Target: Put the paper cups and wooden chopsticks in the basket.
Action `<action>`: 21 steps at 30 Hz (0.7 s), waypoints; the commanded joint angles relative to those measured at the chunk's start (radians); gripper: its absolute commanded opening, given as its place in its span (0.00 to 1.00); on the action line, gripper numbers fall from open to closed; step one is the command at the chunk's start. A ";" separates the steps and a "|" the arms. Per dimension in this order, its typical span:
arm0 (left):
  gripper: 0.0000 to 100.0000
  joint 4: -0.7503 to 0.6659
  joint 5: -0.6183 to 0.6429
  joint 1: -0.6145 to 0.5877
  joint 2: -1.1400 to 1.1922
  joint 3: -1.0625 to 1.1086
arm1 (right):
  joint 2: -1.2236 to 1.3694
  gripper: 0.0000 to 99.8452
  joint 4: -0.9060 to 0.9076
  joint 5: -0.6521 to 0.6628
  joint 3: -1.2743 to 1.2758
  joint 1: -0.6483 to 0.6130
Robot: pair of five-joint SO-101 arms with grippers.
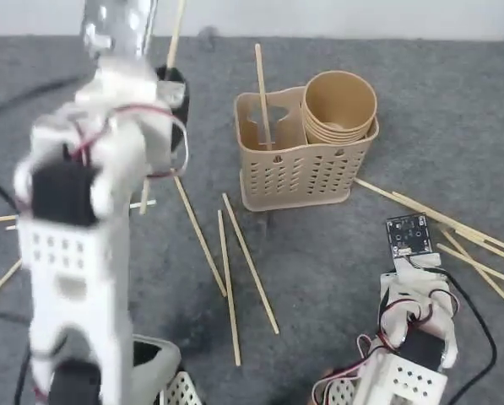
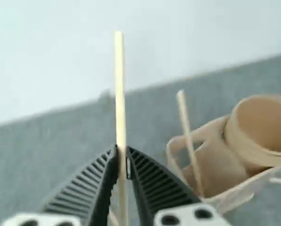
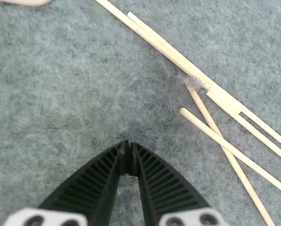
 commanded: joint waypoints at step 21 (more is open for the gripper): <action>0.01 -1.672 0.091 0.238 -0.534 1.118 | 0.007 0.01 -0.001 0.011 0.020 -0.002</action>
